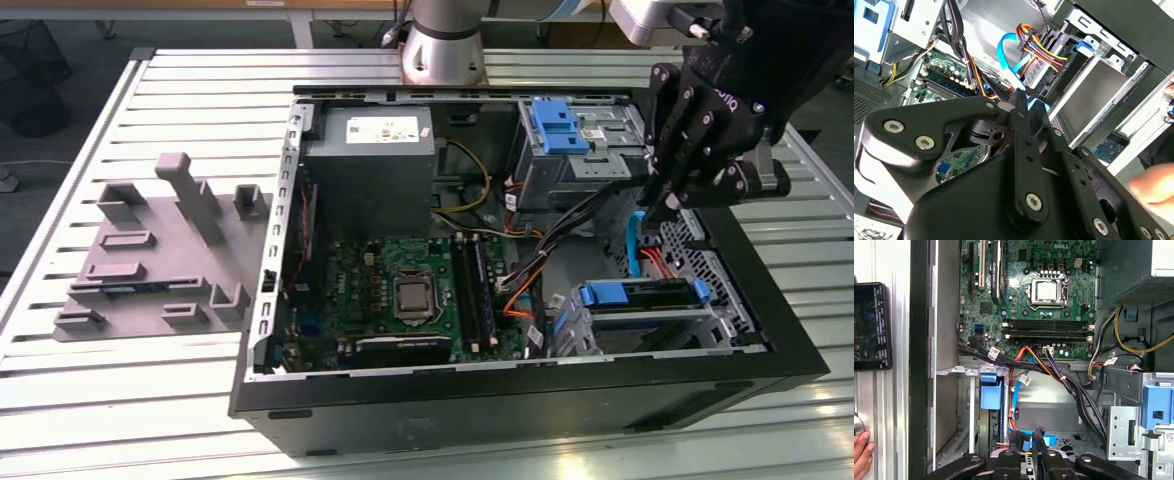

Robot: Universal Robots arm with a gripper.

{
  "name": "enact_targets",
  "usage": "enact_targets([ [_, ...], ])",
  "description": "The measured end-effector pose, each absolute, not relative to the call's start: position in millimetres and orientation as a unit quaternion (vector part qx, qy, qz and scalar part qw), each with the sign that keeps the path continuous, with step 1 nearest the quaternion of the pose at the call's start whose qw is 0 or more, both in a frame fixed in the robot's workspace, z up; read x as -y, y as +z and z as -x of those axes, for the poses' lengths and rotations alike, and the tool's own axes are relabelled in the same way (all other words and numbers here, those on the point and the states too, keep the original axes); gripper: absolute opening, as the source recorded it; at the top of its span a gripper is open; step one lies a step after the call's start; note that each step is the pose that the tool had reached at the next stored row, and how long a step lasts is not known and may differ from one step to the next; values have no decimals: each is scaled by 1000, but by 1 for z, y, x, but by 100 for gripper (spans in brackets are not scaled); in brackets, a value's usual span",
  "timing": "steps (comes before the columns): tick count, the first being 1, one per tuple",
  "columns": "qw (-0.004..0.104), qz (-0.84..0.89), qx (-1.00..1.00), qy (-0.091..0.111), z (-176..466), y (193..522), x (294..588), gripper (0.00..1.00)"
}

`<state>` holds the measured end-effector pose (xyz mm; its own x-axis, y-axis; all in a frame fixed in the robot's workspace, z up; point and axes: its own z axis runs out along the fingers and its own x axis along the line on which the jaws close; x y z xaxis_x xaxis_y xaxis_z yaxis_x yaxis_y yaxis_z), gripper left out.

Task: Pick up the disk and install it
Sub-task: 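Insert the second disk wire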

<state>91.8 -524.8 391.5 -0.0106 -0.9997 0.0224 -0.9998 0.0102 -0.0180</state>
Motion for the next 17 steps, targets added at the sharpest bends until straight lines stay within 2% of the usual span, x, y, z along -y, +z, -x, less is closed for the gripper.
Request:
enact_targets([
  [9, 2, -703, 711, 14, -92, 391, 525, 25],
  [10, 2, -703, 711, 14, -92, 391, 525, 32],
  [12, 2, -703, 711, 14, -92, 391, 525, 33],
  [13, 2, -703, 711, 14, -92, 391, 525, 39],
  [17, 2, -703, 711, 14, -92, 391, 525, 39],
])
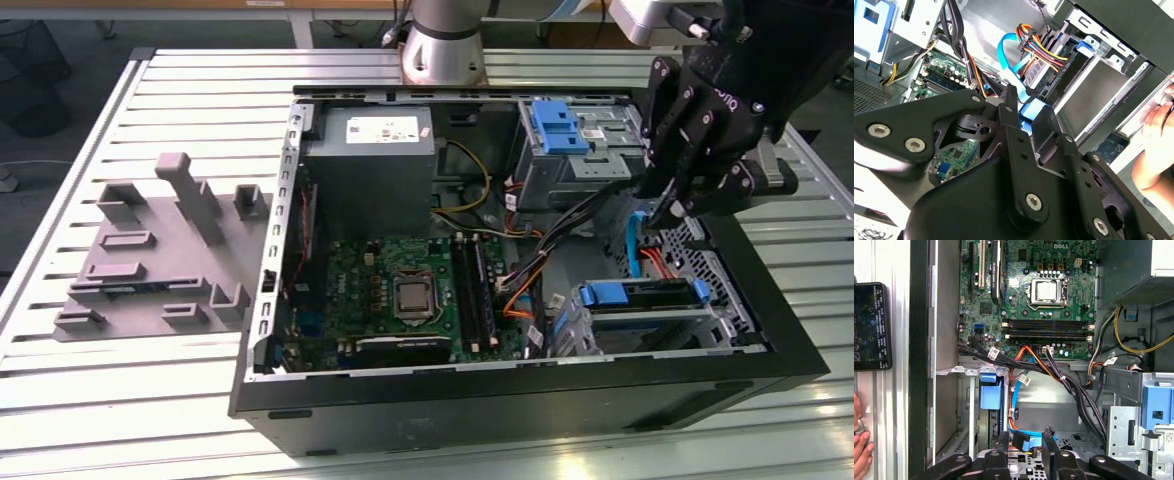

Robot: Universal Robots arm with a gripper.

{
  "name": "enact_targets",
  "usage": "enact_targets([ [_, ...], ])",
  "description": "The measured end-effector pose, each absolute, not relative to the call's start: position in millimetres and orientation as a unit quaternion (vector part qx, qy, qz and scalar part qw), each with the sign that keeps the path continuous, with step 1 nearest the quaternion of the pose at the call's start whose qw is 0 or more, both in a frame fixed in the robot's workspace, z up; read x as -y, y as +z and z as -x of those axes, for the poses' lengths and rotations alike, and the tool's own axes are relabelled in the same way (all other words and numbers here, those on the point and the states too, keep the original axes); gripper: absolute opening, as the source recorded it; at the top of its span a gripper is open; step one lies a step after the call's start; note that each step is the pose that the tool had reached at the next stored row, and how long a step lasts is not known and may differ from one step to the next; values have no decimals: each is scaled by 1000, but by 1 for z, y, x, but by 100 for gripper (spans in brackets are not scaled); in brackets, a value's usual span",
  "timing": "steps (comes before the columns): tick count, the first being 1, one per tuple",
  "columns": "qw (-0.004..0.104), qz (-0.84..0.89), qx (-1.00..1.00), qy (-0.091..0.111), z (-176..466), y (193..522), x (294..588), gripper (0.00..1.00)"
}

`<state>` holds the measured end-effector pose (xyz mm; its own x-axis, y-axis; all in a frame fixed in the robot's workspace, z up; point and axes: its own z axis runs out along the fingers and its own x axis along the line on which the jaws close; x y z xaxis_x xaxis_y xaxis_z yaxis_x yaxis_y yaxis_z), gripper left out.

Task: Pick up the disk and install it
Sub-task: 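Insert the second disk wire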

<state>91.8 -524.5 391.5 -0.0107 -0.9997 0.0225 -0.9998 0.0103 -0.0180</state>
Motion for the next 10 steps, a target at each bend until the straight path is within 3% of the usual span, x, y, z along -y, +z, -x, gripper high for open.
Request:
enact_targets([
  [10, 2, -703, 711, 14, -92, 391, 524, 39],
])
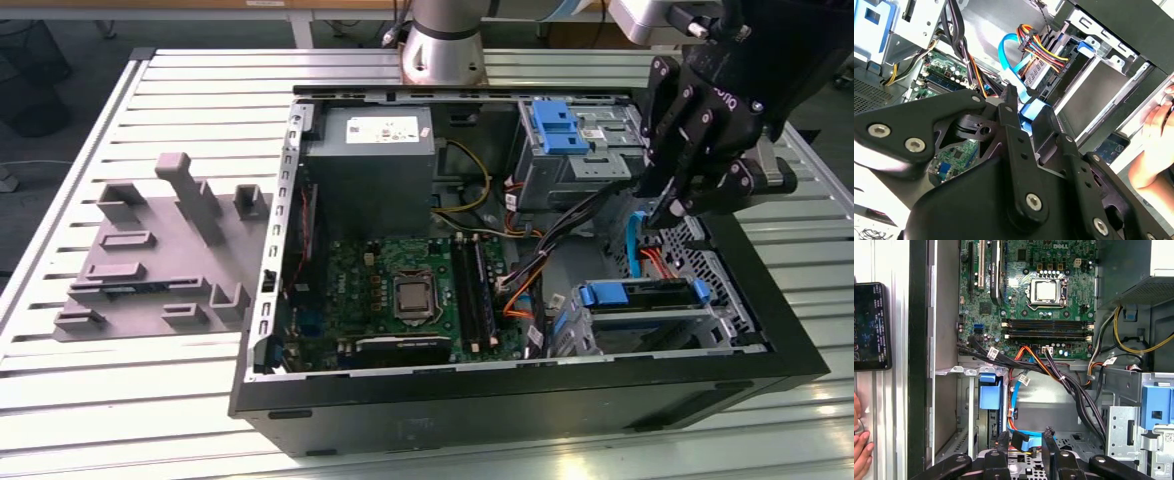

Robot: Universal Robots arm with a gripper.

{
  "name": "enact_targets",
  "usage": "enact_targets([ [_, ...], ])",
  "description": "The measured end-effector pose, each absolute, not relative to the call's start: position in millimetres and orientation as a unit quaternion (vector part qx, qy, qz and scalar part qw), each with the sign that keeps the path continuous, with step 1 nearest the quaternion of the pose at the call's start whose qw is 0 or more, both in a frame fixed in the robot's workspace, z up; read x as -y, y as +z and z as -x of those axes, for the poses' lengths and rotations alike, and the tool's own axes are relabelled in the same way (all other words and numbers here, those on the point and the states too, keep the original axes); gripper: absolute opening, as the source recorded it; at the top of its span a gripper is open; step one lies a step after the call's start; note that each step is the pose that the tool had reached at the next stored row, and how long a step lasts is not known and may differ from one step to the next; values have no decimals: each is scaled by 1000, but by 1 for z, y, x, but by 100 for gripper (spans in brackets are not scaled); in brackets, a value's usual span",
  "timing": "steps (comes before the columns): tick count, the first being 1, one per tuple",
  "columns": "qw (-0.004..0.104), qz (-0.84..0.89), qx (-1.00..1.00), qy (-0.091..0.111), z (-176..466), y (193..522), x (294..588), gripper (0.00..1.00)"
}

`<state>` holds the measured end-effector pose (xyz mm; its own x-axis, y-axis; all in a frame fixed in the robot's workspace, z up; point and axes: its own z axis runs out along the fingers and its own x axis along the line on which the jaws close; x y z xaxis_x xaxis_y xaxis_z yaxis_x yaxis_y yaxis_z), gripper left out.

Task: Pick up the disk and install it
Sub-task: 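Insert the second disk wire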

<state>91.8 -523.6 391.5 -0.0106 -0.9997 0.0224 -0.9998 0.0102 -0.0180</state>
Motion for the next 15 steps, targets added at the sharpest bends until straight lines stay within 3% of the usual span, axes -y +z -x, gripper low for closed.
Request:
enact_targets([
  [15, 2, -703, 711, 14, -92, 391, 520, 39],
])
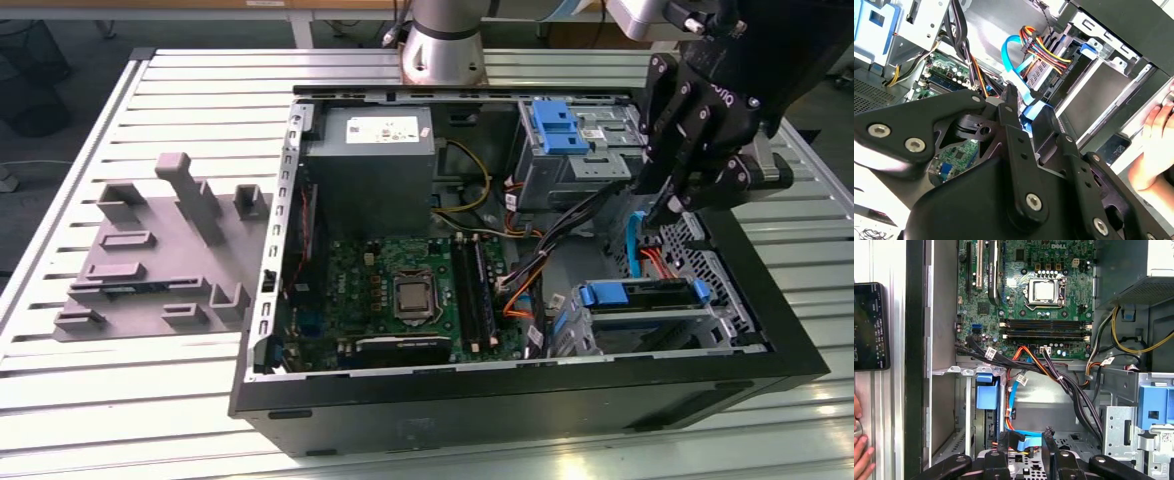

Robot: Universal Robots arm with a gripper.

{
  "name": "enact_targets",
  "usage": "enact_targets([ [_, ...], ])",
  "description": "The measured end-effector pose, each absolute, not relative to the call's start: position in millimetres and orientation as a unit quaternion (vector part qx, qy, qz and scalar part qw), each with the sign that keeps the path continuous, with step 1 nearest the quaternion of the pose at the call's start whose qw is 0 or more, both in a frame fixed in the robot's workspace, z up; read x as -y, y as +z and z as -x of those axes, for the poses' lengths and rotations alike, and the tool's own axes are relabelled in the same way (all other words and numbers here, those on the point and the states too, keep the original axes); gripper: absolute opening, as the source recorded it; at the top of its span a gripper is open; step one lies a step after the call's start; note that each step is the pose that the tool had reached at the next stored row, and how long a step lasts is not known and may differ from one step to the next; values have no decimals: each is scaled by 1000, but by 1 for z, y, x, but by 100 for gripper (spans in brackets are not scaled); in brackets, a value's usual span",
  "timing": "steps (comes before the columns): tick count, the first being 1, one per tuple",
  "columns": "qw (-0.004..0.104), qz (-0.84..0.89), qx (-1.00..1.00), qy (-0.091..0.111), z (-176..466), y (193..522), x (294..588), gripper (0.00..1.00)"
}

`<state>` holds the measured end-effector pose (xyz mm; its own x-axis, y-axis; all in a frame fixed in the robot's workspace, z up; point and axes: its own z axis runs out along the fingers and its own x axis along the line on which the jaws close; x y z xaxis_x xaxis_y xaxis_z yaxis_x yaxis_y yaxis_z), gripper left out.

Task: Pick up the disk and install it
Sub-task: 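Insert the second disk wire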

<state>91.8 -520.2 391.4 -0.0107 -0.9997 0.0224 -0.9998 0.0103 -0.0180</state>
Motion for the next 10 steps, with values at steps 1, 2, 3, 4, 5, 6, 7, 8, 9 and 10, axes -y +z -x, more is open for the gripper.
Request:
enact_targets([
  [1, 2, -703, 711, 14, -92, 391, 520, 39],
  [2, 2, -703, 711, 14, -92, 391, 520, 39],
  [3, 2, -703, 711, 14, -92, 391, 520, 39],
  [4, 2, -703, 711, 14, -92, 391, 520, 39],
  [5, 2, -703, 711, 14, -92, 391, 520, 39],
  [6, 2, -703, 711, 14, -92, 391, 520, 39],
  [7, 2, -703, 711, 14, -92, 391, 520, 39],
  [8, 2, -703, 711, 14, -92, 391, 520, 39],
  [9, 2, -703, 711, 14, -92, 391, 520, 39],
  [10, 2, -703, 711, 14, -92, 391, 520, 38],
])
